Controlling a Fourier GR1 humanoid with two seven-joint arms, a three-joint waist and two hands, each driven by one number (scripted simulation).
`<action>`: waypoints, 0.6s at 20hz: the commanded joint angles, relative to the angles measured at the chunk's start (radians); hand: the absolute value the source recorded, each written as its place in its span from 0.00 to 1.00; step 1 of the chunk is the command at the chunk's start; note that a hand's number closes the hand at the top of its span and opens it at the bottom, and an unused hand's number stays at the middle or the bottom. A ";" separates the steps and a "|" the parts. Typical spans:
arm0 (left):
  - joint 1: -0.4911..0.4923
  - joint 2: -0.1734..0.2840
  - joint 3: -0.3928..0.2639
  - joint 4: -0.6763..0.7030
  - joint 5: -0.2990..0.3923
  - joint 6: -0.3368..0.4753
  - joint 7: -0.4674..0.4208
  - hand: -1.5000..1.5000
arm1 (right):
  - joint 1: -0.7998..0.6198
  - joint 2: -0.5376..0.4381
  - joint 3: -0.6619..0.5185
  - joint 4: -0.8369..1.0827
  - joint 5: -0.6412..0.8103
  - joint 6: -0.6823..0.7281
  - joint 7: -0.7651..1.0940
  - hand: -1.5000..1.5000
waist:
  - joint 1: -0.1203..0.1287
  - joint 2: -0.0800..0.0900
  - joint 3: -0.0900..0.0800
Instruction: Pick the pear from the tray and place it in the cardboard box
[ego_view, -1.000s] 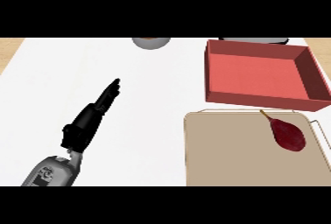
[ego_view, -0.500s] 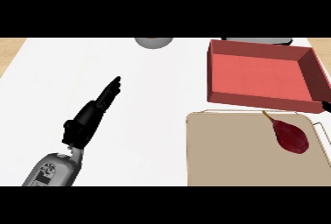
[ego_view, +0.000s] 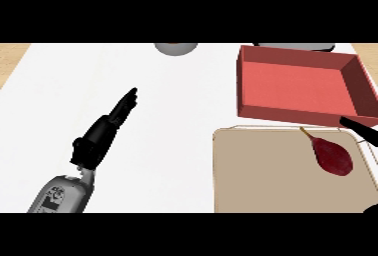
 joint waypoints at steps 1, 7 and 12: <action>-0.044 -0.059 0.009 0.031 -0.052 0.015 0.013 0.50 | -0.057 0.069 -0.004 0.091 0.080 0.016 -0.049 0.00 | -0.002 0.000 0.000; -0.024 -0.043 0.068 0.001 -0.057 -0.053 0.024 0.50 | -0.051 0.161 -0.019 0.109 0.188 -0.014 -0.109 0.00 | -0.003 -0.001 0.000; 0.034 -0.057 0.077 -0.079 -0.071 -0.075 0.049 0.50 | -0.048 0.198 -0.022 0.130 0.271 0.000 -0.132 0.00 | -0.001 -0.001 0.000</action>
